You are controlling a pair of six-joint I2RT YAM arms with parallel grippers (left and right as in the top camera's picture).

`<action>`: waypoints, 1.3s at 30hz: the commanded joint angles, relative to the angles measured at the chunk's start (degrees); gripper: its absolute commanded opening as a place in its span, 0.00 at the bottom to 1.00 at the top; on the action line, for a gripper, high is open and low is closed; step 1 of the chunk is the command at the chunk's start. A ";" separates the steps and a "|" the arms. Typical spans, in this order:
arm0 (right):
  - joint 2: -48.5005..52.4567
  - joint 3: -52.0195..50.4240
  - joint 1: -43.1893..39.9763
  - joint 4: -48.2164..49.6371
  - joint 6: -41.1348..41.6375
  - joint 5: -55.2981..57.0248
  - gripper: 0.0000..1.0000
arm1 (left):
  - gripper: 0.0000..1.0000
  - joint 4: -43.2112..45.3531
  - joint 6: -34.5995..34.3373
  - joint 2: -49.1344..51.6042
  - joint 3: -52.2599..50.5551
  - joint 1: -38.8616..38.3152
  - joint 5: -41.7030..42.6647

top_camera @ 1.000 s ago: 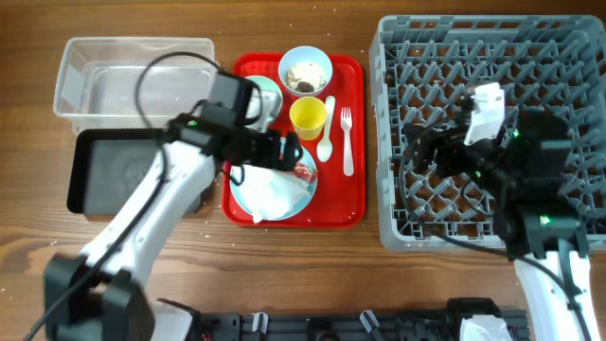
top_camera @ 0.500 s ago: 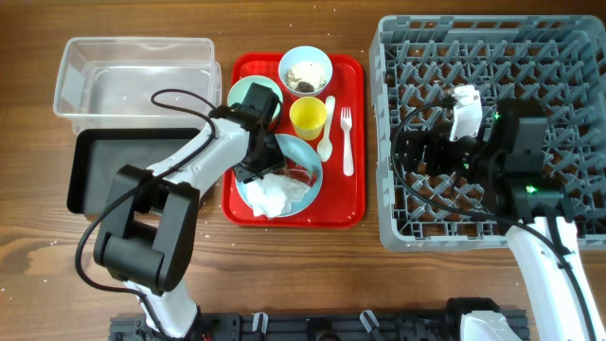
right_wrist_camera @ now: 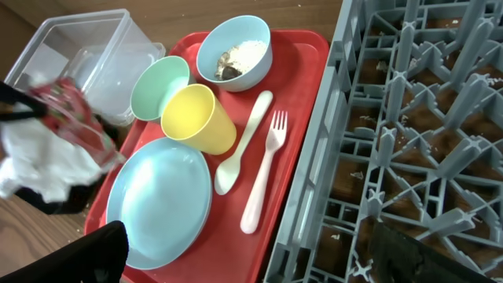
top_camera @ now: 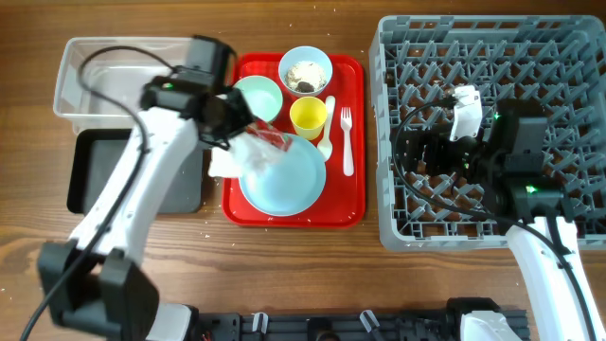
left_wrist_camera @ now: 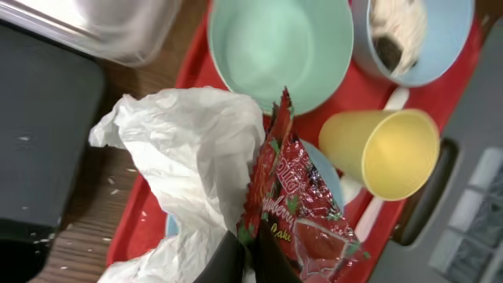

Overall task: Sort waste into correct bins and load items into the dishwasher rack
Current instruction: 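Grasp the napkin and red wrapper from the plate with the left gripper, then drop the napkin and wrapper into the clear plastic bin, then grasp the yellow cup with the left gripper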

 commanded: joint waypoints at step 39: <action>0.37 0.85 0.13 1.03 3.72 -0.15 1.00 | 0.48 26.10 28.30 23.43 2.40 -10.08 6.43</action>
